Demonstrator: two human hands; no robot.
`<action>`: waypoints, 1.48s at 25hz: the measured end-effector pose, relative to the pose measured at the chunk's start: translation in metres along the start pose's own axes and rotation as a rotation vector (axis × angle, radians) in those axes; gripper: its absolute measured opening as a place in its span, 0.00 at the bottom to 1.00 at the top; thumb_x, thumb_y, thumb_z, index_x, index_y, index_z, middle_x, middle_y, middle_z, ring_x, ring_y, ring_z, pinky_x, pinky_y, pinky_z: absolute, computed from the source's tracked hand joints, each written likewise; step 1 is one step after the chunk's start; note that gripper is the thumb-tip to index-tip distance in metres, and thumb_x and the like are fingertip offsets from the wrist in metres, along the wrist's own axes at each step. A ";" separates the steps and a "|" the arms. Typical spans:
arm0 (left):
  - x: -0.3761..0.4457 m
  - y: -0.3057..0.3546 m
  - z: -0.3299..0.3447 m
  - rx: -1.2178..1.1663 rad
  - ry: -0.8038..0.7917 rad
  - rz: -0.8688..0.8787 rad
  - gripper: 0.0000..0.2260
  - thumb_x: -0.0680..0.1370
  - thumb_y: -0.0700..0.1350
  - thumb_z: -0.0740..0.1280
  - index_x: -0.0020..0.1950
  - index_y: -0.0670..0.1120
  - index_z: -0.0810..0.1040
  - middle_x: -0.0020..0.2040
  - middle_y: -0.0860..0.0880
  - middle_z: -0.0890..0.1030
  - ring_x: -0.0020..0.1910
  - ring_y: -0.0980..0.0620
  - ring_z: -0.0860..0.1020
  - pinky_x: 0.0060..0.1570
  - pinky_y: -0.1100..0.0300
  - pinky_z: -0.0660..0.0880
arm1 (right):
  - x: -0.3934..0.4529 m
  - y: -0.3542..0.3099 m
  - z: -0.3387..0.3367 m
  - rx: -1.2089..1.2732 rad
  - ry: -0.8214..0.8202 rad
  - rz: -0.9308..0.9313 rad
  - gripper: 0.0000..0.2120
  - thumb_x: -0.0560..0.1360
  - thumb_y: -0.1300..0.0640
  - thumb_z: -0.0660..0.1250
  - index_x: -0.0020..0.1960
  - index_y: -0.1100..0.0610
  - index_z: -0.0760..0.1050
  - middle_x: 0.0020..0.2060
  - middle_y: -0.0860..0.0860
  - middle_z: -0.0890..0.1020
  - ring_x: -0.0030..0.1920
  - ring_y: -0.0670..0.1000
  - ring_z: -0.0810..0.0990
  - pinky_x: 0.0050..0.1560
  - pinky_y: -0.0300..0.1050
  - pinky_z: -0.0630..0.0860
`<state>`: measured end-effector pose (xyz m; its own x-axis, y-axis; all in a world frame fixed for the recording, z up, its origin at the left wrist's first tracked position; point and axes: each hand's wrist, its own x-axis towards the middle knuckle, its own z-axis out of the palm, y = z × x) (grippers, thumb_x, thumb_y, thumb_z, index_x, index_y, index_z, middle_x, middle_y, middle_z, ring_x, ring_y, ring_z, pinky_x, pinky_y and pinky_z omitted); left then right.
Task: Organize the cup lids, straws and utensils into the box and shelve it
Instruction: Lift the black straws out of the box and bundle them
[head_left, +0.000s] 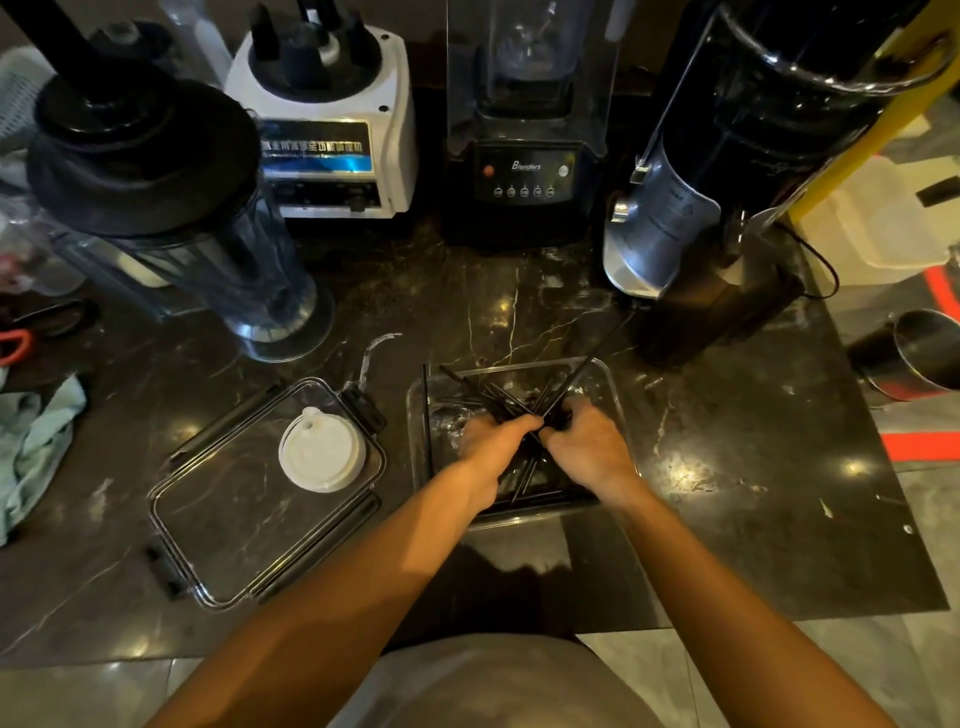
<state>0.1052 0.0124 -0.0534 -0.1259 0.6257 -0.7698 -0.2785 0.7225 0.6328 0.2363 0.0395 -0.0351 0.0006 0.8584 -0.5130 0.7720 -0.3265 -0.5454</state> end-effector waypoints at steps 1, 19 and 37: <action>-0.001 0.001 0.000 -0.026 -0.007 -0.009 0.10 0.73 0.50 0.79 0.48 0.53 0.79 0.49 0.51 0.85 0.48 0.55 0.82 0.43 0.61 0.77 | 0.000 0.001 0.000 0.049 -0.025 -0.012 0.14 0.77 0.52 0.70 0.62 0.48 0.75 0.46 0.45 0.82 0.45 0.48 0.82 0.47 0.50 0.81; -0.002 0.011 -0.017 0.041 -0.252 0.159 0.18 0.74 0.54 0.78 0.61 0.48 0.85 0.55 0.49 0.88 0.60 0.50 0.84 0.64 0.50 0.77 | -0.006 0.008 0.017 0.237 -0.103 -0.198 0.09 0.83 0.60 0.64 0.61 0.49 0.71 0.43 0.51 0.84 0.32 0.47 0.84 0.30 0.41 0.80; -0.001 -0.001 -0.029 -0.102 0.228 0.208 0.09 0.82 0.39 0.68 0.63 0.42 0.78 0.56 0.42 0.85 0.58 0.46 0.83 0.62 0.50 0.79 | 0.020 -0.010 0.006 -0.467 0.004 -0.377 0.19 0.78 0.62 0.68 0.69 0.56 0.74 0.64 0.54 0.76 0.60 0.57 0.81 0.61 0.55 0.79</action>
<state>0.0777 0.0024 -0.0553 -0.3969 0.6663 -0.6313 -0.3173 0.5457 0.7756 0.2250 0.0577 -0.0441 -0.3261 0.8829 -0.3379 0.9171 0.2087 -0.3397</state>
